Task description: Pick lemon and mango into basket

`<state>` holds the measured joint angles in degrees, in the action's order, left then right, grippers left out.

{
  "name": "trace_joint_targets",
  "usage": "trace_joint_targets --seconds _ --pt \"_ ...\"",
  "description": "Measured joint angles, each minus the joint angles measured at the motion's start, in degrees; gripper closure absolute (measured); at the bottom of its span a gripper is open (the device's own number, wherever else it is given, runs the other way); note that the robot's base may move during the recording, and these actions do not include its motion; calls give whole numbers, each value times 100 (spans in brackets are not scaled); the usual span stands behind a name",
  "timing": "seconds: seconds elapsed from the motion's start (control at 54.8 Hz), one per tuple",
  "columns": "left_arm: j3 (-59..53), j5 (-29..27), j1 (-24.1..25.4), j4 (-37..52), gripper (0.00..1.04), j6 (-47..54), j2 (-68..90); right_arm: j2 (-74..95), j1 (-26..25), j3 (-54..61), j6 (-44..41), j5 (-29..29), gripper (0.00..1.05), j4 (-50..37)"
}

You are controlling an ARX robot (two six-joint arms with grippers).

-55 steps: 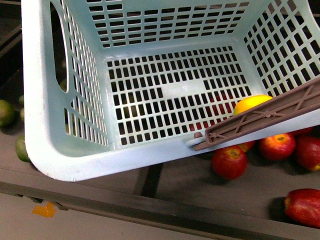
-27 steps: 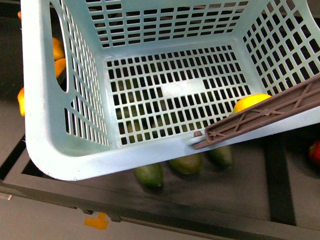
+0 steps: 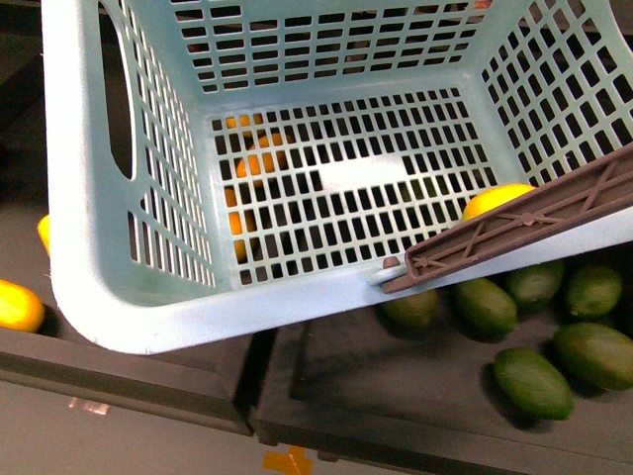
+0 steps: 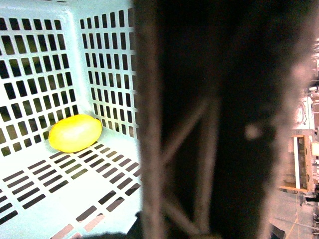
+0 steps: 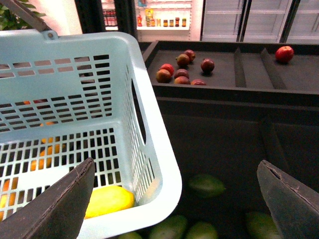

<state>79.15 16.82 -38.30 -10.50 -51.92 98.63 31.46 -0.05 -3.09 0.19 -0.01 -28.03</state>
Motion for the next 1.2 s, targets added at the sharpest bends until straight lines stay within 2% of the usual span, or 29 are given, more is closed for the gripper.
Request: trace_joint_targets --seconds 1.204 --pt "0 -2 0 0 101 -2 2 0 2 7 0 -4 9 0"
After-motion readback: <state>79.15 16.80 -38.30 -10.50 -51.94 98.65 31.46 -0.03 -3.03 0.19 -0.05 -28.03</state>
